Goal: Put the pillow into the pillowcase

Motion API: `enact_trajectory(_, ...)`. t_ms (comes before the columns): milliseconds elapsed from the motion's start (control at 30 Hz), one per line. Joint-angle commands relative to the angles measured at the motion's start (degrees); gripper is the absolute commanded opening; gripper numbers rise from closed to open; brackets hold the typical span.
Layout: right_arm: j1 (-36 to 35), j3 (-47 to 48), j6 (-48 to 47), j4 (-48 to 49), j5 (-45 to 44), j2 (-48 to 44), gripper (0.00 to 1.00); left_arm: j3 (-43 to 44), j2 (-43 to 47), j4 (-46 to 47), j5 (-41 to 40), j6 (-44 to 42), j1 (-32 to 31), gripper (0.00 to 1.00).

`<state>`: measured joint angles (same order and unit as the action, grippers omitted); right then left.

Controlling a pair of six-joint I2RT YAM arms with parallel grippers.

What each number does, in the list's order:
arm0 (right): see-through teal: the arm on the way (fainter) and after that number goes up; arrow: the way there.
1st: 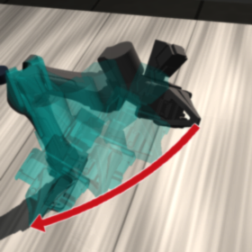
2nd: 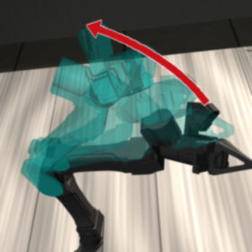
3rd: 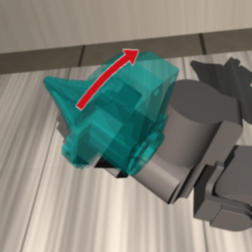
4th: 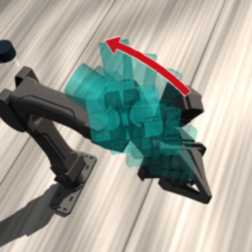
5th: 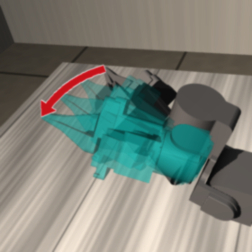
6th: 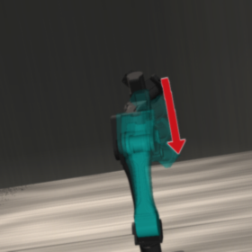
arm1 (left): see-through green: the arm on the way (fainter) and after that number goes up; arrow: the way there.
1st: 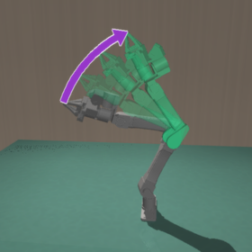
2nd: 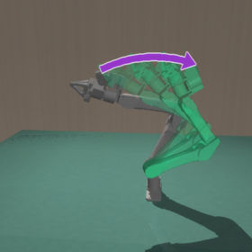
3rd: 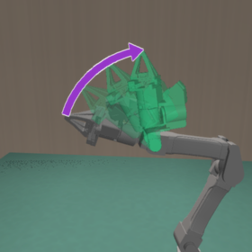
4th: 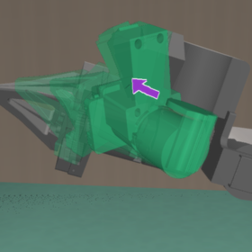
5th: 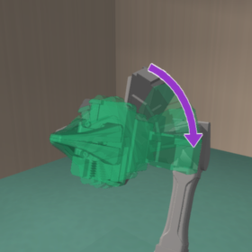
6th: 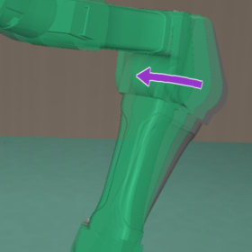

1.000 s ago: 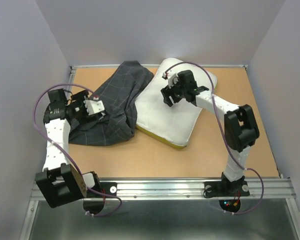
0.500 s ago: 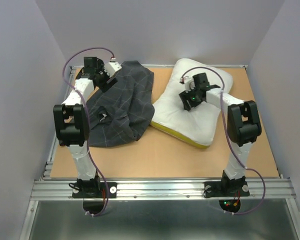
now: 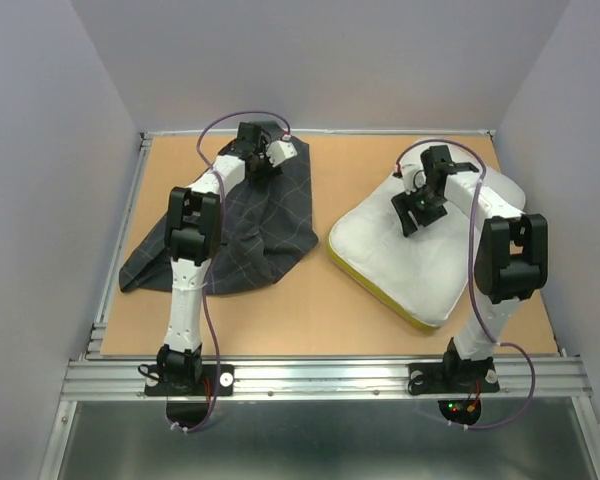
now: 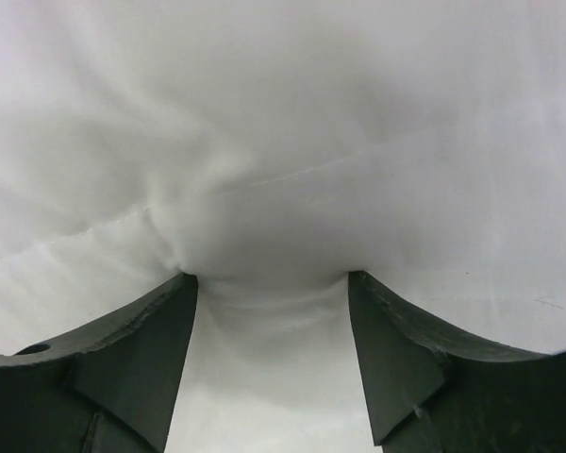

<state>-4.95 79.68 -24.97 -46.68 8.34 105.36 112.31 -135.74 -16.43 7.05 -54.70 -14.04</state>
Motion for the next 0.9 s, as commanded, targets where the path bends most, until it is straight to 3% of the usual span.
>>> enact_trajectory(0,-3.3,8.11,4.14,-6.5,13.34,-2.0,0.68,6.15,-3.02,-0.71,-9.83,2.83,1.82,0.74)
enact_trajectory(233,-12.36,17.87,12.03,-3.69,16.97,3.53,0.57,16.45,-12.0,-8.88,-17.06,8.99,10.25,0.6)
enact_trajectory(367,-16.4,24.46,17.05,-1.41,18.47,8.97,0.56,16.1,-12.36,-11.52,-20.06,15.22,13.51,0.58)
enact_trajectory(600,-26.76,38.69,23.65,2.11,14.52,22.07,0.55,9.16,-4.46,-16.96,-14.35,29.89,22.29,0.54)
enact_trajectory(633,-27.39,41.84,23.91,2.46,14.69,23.65,0.54,8.11,-3.66,-17.67,-13.65,31.13,22.91,0.55)
enact_trajectory(667,-28.26,43.18,24.18,2.73,15.3,26.1,0.54,6.62,-0.43,-17.76,-11.73,31.4,23.27,0.66)
enact_trajectory(733,-28.71,46.17,24.79,3.08,20.45,28.31,0.55,-1.77,5.02,-14.54,-2.63,30.54,24.15,0.74)
enact_trajectory(800,-28.97,48.28,24.8,3.08,28.43,29.9,0.62,-11.18,14.68,-11.63,8.78,26.86,24.06,0.83)
enact_trajectory(867,-29.32,46.72,24.45,3.26,34.0,29.12,0.74,-15.7,20.23,-9.95,11.57,25.09,23.8,0.87)
